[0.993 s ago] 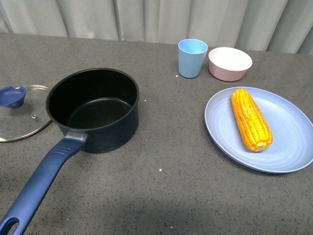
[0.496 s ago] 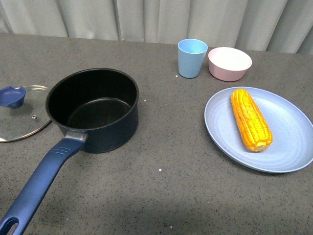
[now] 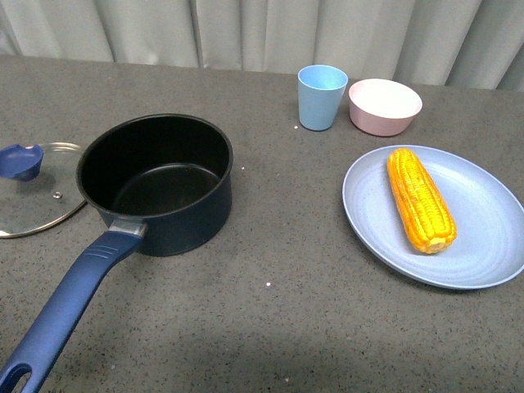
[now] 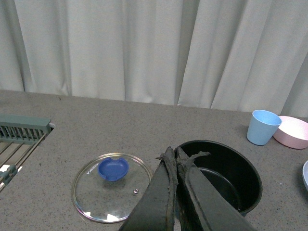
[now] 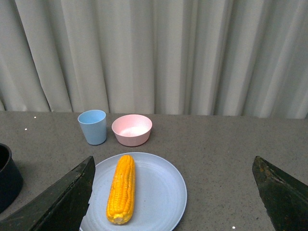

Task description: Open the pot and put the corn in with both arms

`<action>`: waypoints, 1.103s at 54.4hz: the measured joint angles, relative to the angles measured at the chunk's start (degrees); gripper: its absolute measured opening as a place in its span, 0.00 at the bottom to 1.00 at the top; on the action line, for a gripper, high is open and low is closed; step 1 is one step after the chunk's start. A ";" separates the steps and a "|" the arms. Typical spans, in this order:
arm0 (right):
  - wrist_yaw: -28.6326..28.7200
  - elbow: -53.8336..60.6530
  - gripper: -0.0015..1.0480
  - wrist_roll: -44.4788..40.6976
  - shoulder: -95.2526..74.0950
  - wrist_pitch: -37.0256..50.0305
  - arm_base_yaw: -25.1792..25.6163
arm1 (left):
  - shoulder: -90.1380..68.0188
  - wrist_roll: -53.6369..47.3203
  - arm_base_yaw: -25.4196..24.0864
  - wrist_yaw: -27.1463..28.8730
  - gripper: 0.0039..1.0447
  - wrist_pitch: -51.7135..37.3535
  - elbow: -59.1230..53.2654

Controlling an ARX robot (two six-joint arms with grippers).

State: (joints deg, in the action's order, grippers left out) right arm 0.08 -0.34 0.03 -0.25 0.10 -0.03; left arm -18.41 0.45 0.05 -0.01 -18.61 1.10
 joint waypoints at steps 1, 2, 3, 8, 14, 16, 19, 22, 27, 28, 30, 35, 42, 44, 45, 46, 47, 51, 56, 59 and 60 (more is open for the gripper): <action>0.00 0.00 0.91 0.00 0.00 0.00 0.00 | 0.46 0.00 0.00 0.00 0.04 0.42 0.00; 0.00 0.00 0.91 0.00 0.00 0.00 0.00 | 0.87 0.00 0.00 0.00 0.04 0.85 0.00; 0.00 0.00 0.91 0.00 0.00 0.00 0.00 | 1.07 0.00 0.00 0.00 0.04 1.07 0.00; 0.00 0.00 0.91 0.00 0.00 0.00 0.00 | 2.89 0.00 0.00 0.00 0.04 2.86 0.00; 0.00 0.00 0.91 0.00 0.00 0.00 0.00 | 4.68 0.00 0.00 0.00 0.04 4.63 0.00; 0.00 0.00 0.91 0.00 0.00 0.00 0.00 | 5.18 0.00 0.00 0.00 0.04 5.16 0.00; 0.00 0.00 0.91 0.00 0.00 0.00 0.00 | 5.97 0.00 0.00 0.00 0.04 5.95 0.00; 0.00 0.00 0.91 0.00 0.00 0.00 0.00 | 6.69 0.00 0.00 0.00 0.04 6.67 0.00; 0.00 0.00 0.91 0.00 0.00 0.00 0.00 | 7.80 0.00 0.00 0.00 0.04 7.78 0.00; 0.00 0.00 0.91 0.00 0.00 0.00 0.00 | 8.07 0.00 0.00 0.00 0.04 8.04 0.00; 0.00 0.00 0.91 0.00 0.00 0.00 0.00 | 8.41 0.00 0.00 0.00 0.04 8.41 0.00; 0.00 0.00 0.91 0.00 0.00 0.00 0.00 | 14.51 0.00 0.00 -0.02 0.04 16.41 0.02; 0.00 0.00 0.91 0.00 0.00 0.00 0.00 | 18.03 -0.02 0.00 0.00 0.04 18.38 0.02; 0.00 0.00 0.91 0.00 0.00 0.00 0.00 | 18.05 -0.02 0.00 0.00 0.04 18.45 0.02; 0.00 0.00 0.91 0.00 0.00 0.00 0.00 | 18.08 -0.02 0.00 0.00 0.04 18.47 0.02; 0.00 0.00 0.91 0.00 0.00 0.00 0.00 | 18.08 -0.02 0.00 0.00 0.04 18.47 0.02; 0.00 0.00 0.91 0.00 0.00 0.00 0.00 | 18.08 -0.02 0.00 0.00 0.04 18.47 0.02; 0.00 0.00 0.91 0.00 0.00 0.00 0.00 | 18.08 0.00 0.00 0.00 0.06 18.49 0.02; 0.00 0.00 0.91 0.00 0.00 0.00 0.00 | 18.12 0.00 0.00 0.00 0.19 18.49 0.02; -5.09 -0.20 0.91 0.20 -0.87 -0.72 -1.42 | 18.12 0.00 0.00 0.00 0.28 18.49 0.02; -10.64 -0.76 0.91 0.20 -2.23 -1.38 -3.26 | 18.12 -0.02 0.00 -0.04 0.31 18.49 0.02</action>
State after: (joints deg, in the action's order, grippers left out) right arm -10.57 -1.10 0.23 -2.48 -1.28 -3.29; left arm -0.30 0.43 0.05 -0.05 -0.12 1.13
